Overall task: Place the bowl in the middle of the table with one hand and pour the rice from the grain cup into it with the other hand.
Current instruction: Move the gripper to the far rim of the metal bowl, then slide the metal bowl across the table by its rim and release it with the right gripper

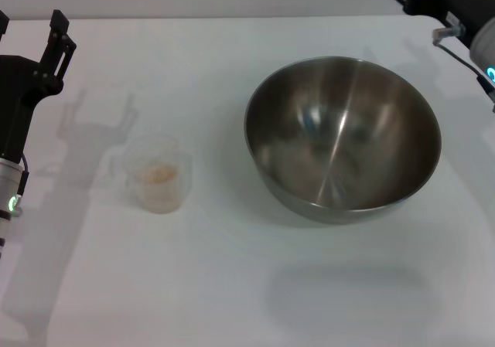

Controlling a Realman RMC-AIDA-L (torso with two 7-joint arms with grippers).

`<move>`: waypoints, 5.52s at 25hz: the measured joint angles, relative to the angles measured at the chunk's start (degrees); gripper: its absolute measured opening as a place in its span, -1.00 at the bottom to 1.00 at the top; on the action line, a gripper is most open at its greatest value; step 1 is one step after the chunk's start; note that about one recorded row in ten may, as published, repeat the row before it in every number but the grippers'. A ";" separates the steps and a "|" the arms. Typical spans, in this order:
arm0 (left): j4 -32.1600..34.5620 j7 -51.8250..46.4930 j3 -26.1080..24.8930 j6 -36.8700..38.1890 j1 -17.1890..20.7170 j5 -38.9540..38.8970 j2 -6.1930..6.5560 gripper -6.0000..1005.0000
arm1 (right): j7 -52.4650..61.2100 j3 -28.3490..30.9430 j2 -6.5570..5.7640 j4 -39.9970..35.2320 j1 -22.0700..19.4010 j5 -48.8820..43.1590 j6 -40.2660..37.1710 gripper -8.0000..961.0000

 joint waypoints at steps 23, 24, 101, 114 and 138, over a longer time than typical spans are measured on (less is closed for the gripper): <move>1.08 0.00 -0.62 4.48 -0.13 -0.03 0.28 0.62 | -27.99 24.43 1.49 -18.41 19.30 17.65 81.65 0.56; 1.16 0.00 -0.62 4.52 -0.19 -0.02 0.29 0.62 | -28.77 25.75 1.47 -17.23 19.80 17.68 82.28 0.55; 1.77 0.00 -0.71 5.00 -1.95 -0.46 0.36 0.62 | -49.21 39.34 1.55 3.29 23.92 36.44 73.11 -0.96; 1.86 0.00 -0.70 5.02 -2.03 -0.36 0.35 0.62 | -51.68 37.71 1.45 15.01 27.73 40.61 72.12 -0.95; 1.54 0.00 -0.66 5.01 -1.82 -0.11 0.22 0.62 | -53.38 37.70 1.25 23.96 29.74 39.46 70.20 -0.93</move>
